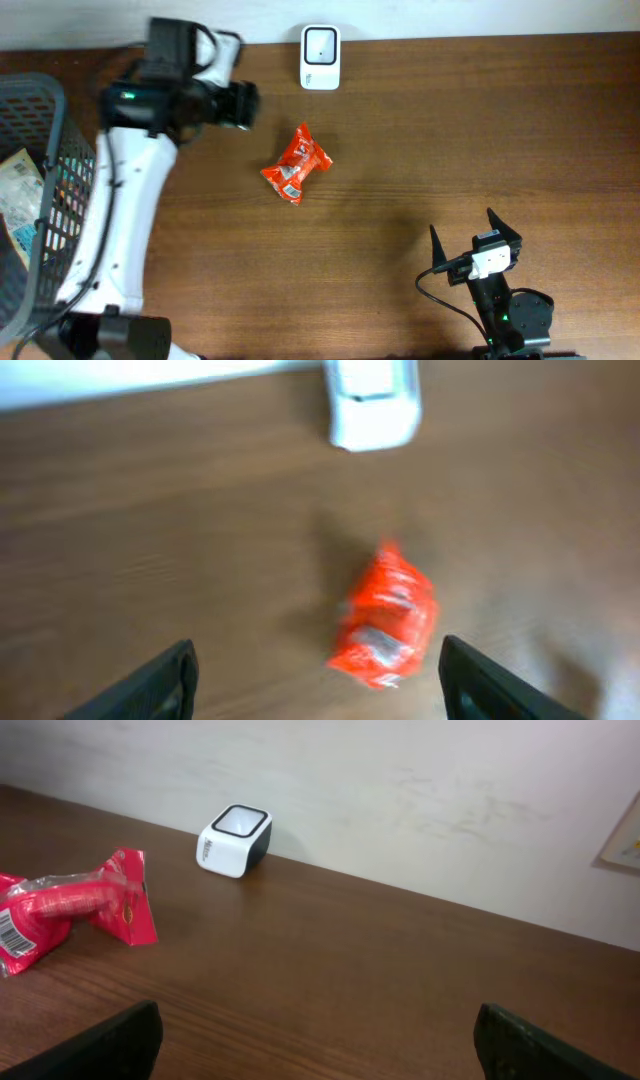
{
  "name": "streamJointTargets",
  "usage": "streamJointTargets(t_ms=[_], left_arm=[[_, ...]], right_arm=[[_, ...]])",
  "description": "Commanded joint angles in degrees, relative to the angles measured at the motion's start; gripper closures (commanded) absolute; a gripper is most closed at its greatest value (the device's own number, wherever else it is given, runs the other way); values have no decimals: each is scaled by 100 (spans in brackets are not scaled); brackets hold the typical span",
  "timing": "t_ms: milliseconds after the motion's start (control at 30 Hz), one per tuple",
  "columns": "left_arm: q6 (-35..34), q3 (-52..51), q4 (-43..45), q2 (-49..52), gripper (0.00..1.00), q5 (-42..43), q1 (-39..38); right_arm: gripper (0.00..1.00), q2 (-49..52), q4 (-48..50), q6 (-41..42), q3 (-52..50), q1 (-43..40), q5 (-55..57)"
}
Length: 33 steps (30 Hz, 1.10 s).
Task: Scan the item barcode
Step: 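Place the red snack bag on the table center with the left gripper, then reach the left gripper into the basket and grasp the white chip bag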
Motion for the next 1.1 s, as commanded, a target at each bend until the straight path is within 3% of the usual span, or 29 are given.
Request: streamJointTargets(t_ms=[0,67,200,400,733,1067], left_arm=[[-1187,667,-435,-542,25,-1823,695],[-1840,686,-708,-750,21,-2516,1390],[-2531,664,-1263,-640,20,-2570,2736],[-2592,396,-1362,-160,20,-2465,3904],[-2590,393,-1464,492,25,-2411,3980],[-2496,391,-741,1615,23,-2999,3982]], right_arm=[[2,-28,-26,44,-37,37,46],[2,-28,-26,42,-37,37,46],[2,-28,-26,44,-37,37,46],[2,-28,-26,44,-37,37,46],[2,-28,-26,44,-37,37,46],[2,-28,-26,42,-37,37,46]])
